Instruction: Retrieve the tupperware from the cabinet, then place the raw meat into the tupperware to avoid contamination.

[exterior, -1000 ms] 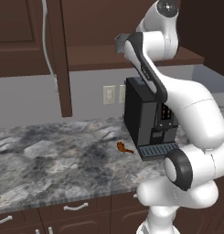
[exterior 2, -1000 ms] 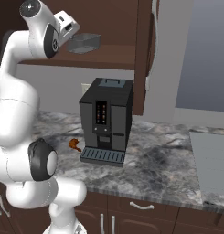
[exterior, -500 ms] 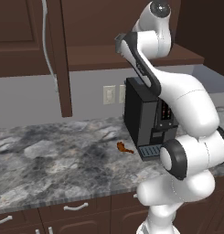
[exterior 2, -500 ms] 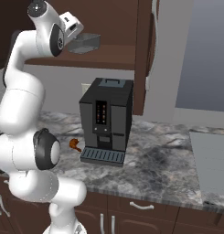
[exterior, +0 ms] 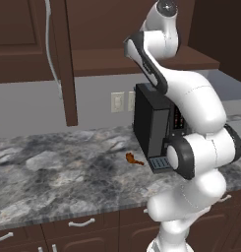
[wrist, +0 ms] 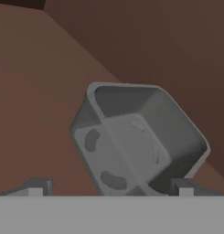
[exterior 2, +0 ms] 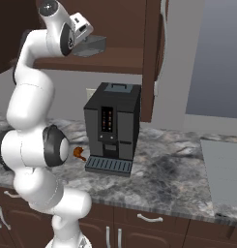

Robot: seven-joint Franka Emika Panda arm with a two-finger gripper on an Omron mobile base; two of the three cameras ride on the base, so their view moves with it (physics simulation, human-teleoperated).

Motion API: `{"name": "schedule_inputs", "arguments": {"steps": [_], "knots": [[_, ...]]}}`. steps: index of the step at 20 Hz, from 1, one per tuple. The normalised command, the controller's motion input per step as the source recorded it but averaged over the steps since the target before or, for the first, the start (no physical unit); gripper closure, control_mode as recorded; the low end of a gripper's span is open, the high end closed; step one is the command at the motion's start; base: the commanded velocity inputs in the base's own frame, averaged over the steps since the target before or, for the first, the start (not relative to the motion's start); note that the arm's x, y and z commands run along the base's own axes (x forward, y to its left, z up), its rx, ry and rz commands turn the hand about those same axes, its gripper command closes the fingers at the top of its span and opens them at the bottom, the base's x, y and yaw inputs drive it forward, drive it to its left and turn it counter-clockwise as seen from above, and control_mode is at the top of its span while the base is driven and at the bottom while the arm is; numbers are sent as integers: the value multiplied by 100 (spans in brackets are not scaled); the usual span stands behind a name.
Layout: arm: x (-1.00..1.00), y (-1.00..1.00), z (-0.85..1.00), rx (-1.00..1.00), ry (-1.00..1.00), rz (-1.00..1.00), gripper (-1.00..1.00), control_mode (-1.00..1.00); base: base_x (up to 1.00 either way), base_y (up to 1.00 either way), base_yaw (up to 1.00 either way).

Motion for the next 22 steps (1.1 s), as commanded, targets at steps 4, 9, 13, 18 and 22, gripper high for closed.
{"name": "schedule_inputs", "arguments": {"steps": [4,9,13,18,22], "knots": [[35,0,0,2,4,-1,-100,-100,0,0,0],[35,0,0,2,2,-1,-100,-100,0,0,0],[29,0,-5,1,0,-1,-100,-100,0,0,0],[1,0,-16,0,0,0,-100,-100,0,0,0],[0,0,-21,0,1,0,100,-100,0,0,0]]}}
